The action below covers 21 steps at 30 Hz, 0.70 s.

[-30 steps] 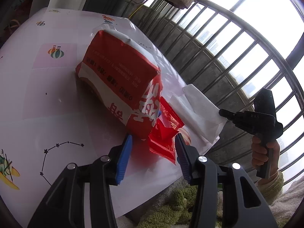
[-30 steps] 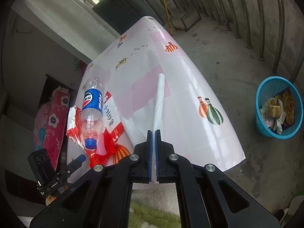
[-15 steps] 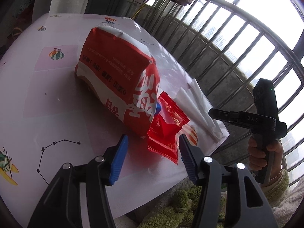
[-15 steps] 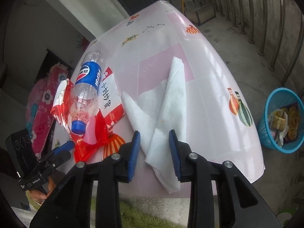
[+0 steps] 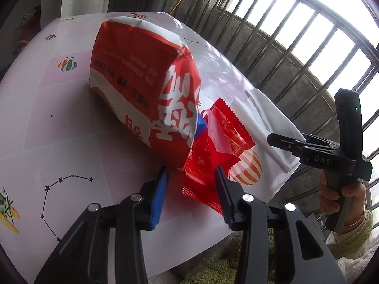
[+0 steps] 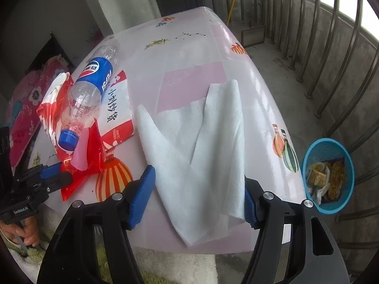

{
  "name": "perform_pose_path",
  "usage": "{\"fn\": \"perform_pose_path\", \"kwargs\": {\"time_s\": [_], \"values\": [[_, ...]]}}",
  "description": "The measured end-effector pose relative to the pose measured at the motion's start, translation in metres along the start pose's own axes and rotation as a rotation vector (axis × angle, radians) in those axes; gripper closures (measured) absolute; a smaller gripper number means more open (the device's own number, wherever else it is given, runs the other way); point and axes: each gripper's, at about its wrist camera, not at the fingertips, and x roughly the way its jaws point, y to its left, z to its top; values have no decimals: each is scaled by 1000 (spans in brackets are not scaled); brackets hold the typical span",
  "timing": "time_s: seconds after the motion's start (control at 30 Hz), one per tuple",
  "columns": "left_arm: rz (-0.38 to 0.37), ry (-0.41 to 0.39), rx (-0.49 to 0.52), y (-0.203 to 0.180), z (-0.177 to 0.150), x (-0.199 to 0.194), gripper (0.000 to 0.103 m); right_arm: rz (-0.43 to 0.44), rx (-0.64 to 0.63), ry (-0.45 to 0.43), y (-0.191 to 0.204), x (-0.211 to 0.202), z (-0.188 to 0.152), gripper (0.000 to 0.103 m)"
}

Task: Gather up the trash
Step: 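Grasp the white tissue with the right gripper while the left grasps the red wrapper, then carry the white tissue and red wrapper over the wastebasket and open both grippers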

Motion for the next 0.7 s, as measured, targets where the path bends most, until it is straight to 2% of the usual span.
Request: {"fn": "perform_pose_path", "kwargs": {"time_s": [0.1, 0.17, 0.37, 0.43, 0.53, 0.7], "values": [[-5, 9, 0, 1, 0, 1, 82, -46, -55, -4, 8, 1, -4, 41], [-8, 10, -3, 2, -1, 0, 85, -83, -75, -6, 10, 1, -6, 44], [-23, -9, 2, 2, -5, -11, 92, -99, -39, -9, 3, -3, -6, 72], [-34, -12, 2, 2, -7, -16, 93, -98, -17, -12, -1, -4, -5, 86], [-52, -20, -3, 2, -9, -23, 95, -73, 29, -21, -9, -5, -5, 99], [-100, -51, 1, -7, -2, -35, 96, 25, 159, -80, -31, -18, -2, 101]]}}
